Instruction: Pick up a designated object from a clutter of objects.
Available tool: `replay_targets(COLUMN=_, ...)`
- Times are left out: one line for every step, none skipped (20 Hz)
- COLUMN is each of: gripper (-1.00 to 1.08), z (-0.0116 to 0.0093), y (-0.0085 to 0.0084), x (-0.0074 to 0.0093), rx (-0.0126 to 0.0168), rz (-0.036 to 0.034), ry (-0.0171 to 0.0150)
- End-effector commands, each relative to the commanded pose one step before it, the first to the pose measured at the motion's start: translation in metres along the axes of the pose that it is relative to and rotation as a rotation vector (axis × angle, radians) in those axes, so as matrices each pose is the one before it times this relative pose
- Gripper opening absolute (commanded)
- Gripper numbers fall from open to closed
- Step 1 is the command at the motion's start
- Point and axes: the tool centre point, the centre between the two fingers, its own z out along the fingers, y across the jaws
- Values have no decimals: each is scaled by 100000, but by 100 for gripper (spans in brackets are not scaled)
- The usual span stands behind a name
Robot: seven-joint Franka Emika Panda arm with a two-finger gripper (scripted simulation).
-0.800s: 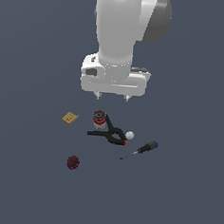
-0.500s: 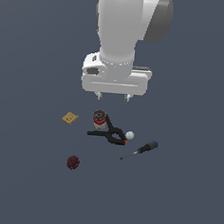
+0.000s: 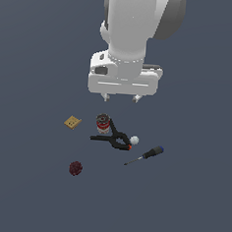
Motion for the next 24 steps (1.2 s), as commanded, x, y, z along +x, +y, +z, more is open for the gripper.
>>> replay_targets(gripper=100, z=371, y=342, x=43, rx=218, rz=663, ry=-37)
replay_targets(gripper=100, z=246, y=223, x=41, rx=161, rz=438, ry=41)
replay_targets(gripper=100, z=300, y=271, x=45, rx=192, rz=552, ry=38)
replay_targets(gripper=100, z=352, y=320, x=49, rx=221, rz=664, ry=39)
replay_targets(gripper=100, z=401, y=370, x=52, rx=248, rz=771, ry=43)
replay_targets(gripper=100, z=447, y=415, x=54, rx=269, rz=866, ry=51)
replay_targets(gripper=100, z=493, y=462, x=55, rx=288, rz=956, ry=63)
replay_targets(gripper=100, z=538, y=511, x=54, rx=304, rz=1053, ry=75)
replay_targets(gripper=100, z=583, y=561, x=51, rx=317, rz=1156, ry=86)
replay_targets(gripper=100, z=630, y=615, x=46, rx=328, rz=1269, ry=95)
replay_targets(gripper=100, z=676, y=669, x=39, rx=333, rz=1380, ry=107)
replay_targets(gripper=100, z=720, y=724, x=31, rx=334, rz=1492, ry=120)
replay_targets(gripper=100, z=765, y=783, x=19, rx=330, rz=1610, ry=134)
replay_targets(gripper=100, z=808, y=841, x=5, rx=319, rz=1728, ry=149)
replay_targets(gripper=100, z=851, y=903, x=-11, rx=303, rz=1850, ry=164)
replay_targets(gripper=100, z=891, y=966, x=-31, rx=279, rz=1975, ry=180)
replay_targets(gripper=100, z=929, y=1028, x=-53, rx=248, rz=2097, ry=196)
replay_targets(gripper=100, z=933, y=1054, x=-74, rx=202, rz=2145, ry=206)
replay_targets(gripper=100, z=923, y=1066, x=-95, rx=152, rz=2162, ry=211)
replay_targets(gripper=100, z=913, y=1078, x=-116, rx=101, rz=2177, ry=216)
replay_targets(gripper=100, z=903, y=1088, x=-136, rx=49, rz=2191, ry=220)
replay_targets(gripper=100, z=892, y=1099, x=-156, rx=-4, rz=2204, ry=224)
replay_targets(gripper=100, z=882, y=1109, x=-175, rx=-57, rz=2214, ry=226)
replay_targets(gripper=100, z=861, y=1106, x=-193, rx=-109, rz=2198, ry=226)
